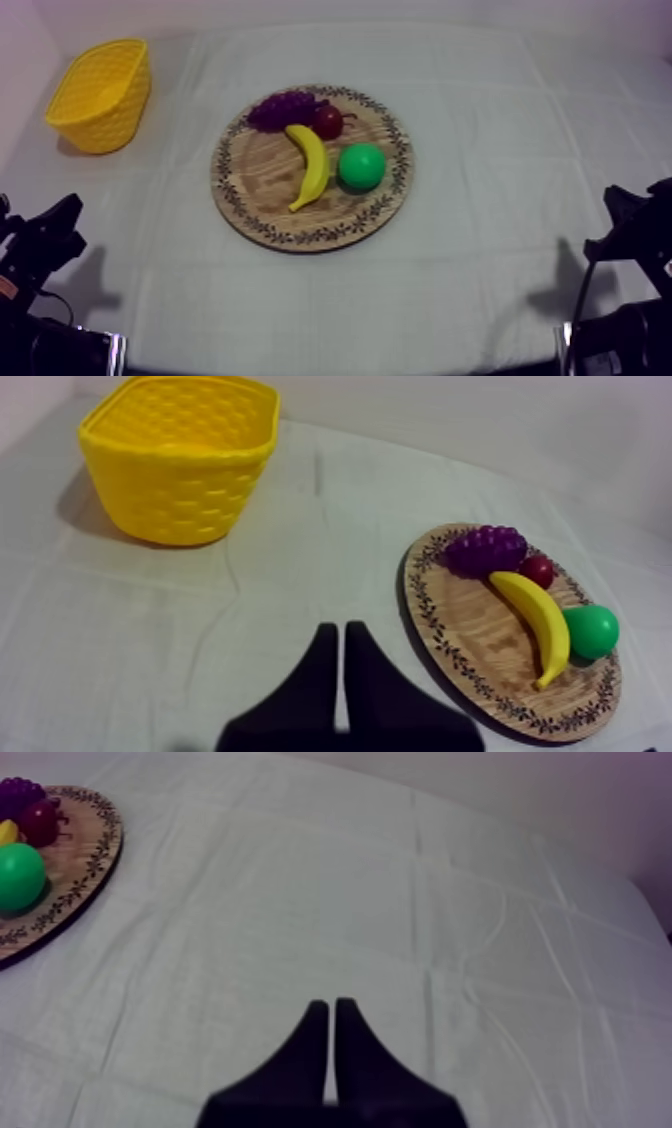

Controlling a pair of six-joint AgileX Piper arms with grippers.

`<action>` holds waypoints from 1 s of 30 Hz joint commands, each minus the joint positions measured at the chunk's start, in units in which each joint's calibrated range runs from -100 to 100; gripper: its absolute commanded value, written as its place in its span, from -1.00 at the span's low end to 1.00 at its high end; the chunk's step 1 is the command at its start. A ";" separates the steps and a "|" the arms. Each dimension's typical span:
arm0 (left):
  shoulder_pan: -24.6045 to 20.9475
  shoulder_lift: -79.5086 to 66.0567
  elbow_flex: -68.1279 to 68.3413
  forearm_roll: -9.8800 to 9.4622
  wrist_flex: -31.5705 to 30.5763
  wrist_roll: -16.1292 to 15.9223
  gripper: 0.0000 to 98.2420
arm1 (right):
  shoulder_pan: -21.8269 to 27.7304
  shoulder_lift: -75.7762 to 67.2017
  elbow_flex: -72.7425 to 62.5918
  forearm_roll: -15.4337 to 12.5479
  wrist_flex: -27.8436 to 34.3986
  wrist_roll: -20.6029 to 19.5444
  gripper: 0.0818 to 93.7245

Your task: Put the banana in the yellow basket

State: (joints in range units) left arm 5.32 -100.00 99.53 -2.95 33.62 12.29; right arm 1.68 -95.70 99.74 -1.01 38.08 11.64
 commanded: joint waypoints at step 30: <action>-0.70 18.55 -17.72 4.27 0.90 -8.02 -1.00 | 0.00 0.03 0.04 0.01 -0.02 0.03 -0.99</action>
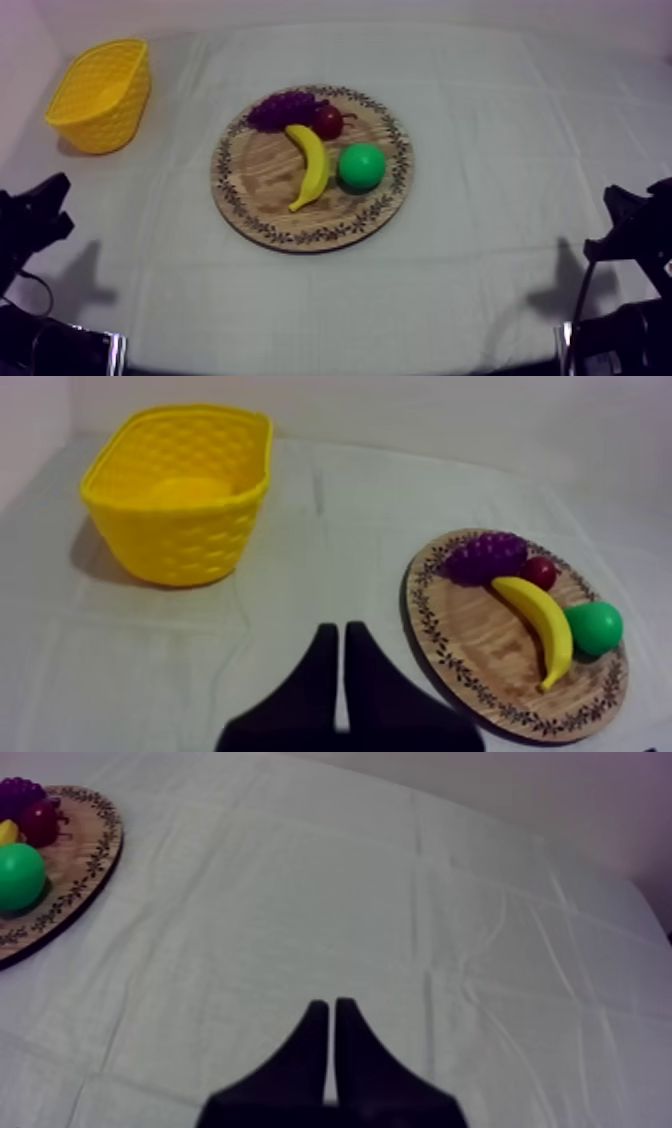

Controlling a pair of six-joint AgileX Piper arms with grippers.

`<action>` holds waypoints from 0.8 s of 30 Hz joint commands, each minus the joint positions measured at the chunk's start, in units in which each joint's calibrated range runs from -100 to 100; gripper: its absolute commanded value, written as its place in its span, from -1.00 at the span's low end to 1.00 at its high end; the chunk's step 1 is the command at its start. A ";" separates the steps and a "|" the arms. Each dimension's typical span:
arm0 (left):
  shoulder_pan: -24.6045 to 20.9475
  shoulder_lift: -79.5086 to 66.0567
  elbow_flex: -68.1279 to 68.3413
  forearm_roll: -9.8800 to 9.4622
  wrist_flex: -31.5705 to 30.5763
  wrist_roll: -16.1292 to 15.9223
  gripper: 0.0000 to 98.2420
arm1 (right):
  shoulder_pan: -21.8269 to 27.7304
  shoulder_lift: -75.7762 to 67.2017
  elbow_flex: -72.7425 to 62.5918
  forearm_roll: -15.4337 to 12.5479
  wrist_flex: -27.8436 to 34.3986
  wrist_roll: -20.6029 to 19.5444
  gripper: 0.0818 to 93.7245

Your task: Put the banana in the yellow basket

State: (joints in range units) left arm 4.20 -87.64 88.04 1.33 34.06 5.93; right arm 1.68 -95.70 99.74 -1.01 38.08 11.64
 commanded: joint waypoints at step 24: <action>6.25 50.41 -48.95 1.10 16.50 -8.20 -1.00 | 0.00 0.03 0.04 0.01 -0.02 0.01 -0.99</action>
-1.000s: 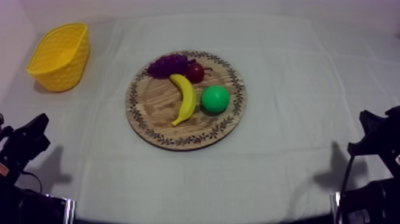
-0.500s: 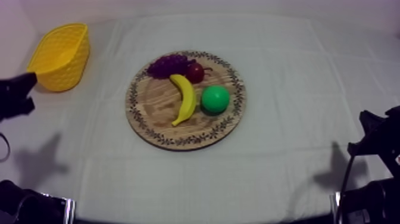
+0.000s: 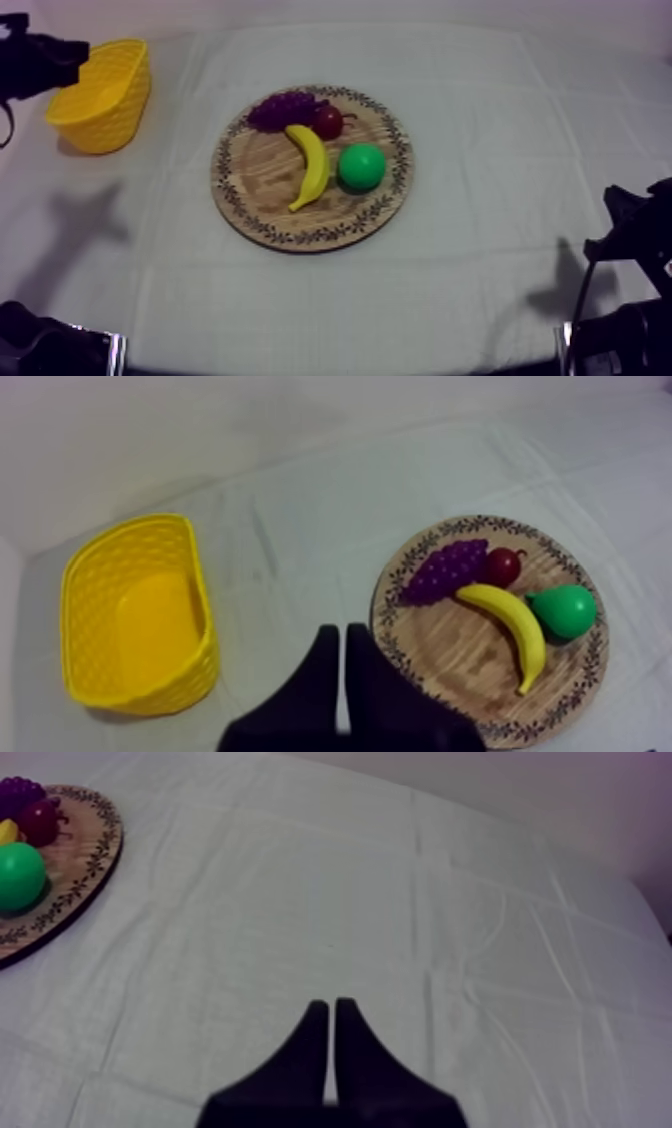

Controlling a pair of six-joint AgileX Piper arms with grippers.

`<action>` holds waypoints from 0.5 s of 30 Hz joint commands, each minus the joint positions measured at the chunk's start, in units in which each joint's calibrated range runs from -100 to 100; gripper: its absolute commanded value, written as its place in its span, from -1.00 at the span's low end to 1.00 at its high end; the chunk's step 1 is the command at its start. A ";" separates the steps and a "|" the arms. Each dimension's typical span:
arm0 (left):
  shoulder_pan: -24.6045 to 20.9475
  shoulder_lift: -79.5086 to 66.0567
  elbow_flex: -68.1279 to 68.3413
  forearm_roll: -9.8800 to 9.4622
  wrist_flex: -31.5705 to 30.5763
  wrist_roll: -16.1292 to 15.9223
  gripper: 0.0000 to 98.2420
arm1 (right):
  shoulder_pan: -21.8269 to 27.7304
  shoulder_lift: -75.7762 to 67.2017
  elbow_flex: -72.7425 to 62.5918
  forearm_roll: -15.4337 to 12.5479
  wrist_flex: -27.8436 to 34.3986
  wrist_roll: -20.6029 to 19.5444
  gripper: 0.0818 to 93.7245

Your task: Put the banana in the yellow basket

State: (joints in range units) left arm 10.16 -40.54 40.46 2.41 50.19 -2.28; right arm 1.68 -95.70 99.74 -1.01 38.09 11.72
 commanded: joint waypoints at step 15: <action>8.33 24.41 -18.88 -1.12 8.85 4.27 -1.00 | 0.00 0.03 0.04 0.01 -0.02 -0.07 -0.99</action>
State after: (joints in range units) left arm 16.99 -18.55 23.53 1.46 58.83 1.31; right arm 1.68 -95.70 99.74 -1.01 38.09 11.68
